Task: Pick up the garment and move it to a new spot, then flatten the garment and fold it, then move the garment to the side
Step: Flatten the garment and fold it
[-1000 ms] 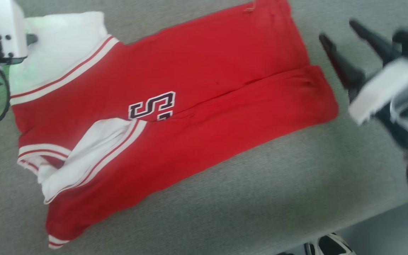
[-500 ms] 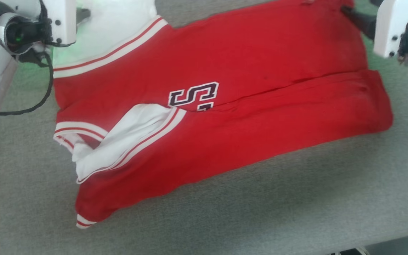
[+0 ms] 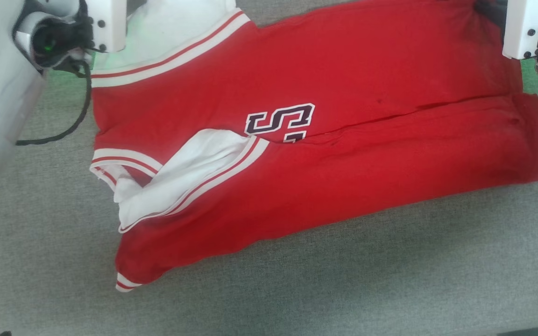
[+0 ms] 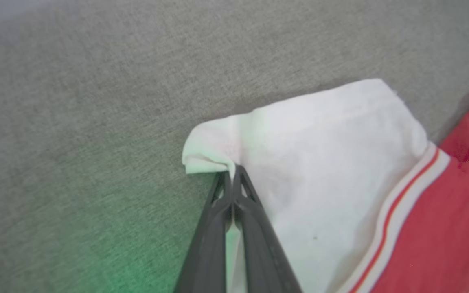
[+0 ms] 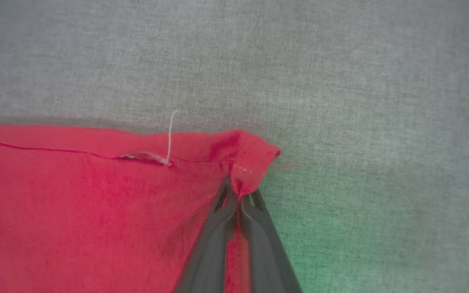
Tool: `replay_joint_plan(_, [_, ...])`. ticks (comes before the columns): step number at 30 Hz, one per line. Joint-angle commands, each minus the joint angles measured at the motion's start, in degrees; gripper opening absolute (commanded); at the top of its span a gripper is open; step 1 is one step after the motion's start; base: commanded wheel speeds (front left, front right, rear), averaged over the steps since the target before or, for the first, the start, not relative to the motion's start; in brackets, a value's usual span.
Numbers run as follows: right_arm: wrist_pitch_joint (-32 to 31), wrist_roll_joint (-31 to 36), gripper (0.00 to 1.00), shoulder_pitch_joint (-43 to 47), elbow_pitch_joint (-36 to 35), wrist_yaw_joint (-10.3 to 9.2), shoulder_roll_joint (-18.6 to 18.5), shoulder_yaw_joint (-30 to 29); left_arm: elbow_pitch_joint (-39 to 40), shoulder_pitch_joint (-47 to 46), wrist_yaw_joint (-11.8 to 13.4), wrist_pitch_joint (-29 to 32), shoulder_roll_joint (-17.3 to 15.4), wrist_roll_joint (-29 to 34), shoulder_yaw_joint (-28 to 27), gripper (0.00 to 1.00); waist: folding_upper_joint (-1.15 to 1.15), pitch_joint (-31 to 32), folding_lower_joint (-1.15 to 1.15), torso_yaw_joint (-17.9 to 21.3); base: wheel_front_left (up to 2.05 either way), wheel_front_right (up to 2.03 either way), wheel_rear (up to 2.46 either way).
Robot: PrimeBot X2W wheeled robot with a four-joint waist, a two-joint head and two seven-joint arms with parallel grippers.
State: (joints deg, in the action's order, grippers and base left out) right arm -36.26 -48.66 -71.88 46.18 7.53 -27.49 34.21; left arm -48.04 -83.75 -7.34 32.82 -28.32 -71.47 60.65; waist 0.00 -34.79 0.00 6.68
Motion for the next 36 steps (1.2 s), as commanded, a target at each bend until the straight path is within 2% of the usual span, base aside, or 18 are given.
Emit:
replay_joint_plan(1, [1.3,-0.7,0.00,0.6,1.0,-0.10,-0.5,0.5,0.3,1.0,-0.2,-1.7,1.0,-0.1,0.6,0.00,0.00,0.4,0.00,-0.4,0.00,0.00,0.00])
replay_joint_plan(6, [5.0,-2.3,0.00,1.7,1.1,-0.10,-1.8,1.4,2.2,2.0,-0.2,-6.5,0.4,-1.8,0.5,0.00,0.00,3.9,0.00,-1.5,0.00,0.00,0.00])
replay_joint_plan(10, [7.9,-4.9,0.00,4.7,-1.2,-0.10,-4.4,2.4,6.7,4.7,-0.1,-9.6,-0.6,-3.4,1.2,0.00,0.00,8.4,0.00,-2.9,0.00,0.00,0.00])
replay_joint_plan(16, [11.0,-8.6,0.00,12.5,-6.7,-0.10,-9.7,4.8,16.8,11.1,-0.1,-15.6,-5.1,-5.7,3.2,0.00,0.00,16.0,0.00,-5.3,0.00,0.00,0.00])
replay_joint_plan(17, [11.0,-8.6,0.00,12.5,-6.7,-0.10,-9.7,4.8,16.8,11.1,-0.1,-15.6,-5.1,-5.7,3.2,0.00,0.00,16.0,0.00,-5.3,0.00,0.00,0.00])
replay_joint_plan(22, [13.0,-11.2,0.00,19.7,-12.1,-0.10,-14.1,6.2,26.5,18.3,-0.1,-20.8,-10.6,-8.7,4.3,0.00,0.00,19.9,0.00,-6.4,0.00,0.00,0.00])
replay_joint_plan(29, [16.4,-13.4,0.00,28.8,-17.8,-0.10,-18.3,6.5,38.0,29.1,-0.2,-29.0,-17.8,-11.2,4.8,0.00,0.00,21.5,0.00,-7.1,0.00,0.00,0.00])
replay_joint_plan(32, [18.9,-12.4,0.00,32.0,-19.3,-0.10,-20.0,6.3,41.0,33.6,-0.2,-31.7,-19.1,-11.1,6.0,0.00,0.00,21.3,0.00,-7.4,0.00,0.00,0.00])
replay_joint_plan(36, [21.7,-12.6,0.00,35.4,-20.2,-0.10,-20.4,5.3,42.0,38.6,-0.1,-34.1,-19.6,-11.1,7.7,0.00,0.00,20.3,0.00,-7.5,0.00,0.00,0.00])
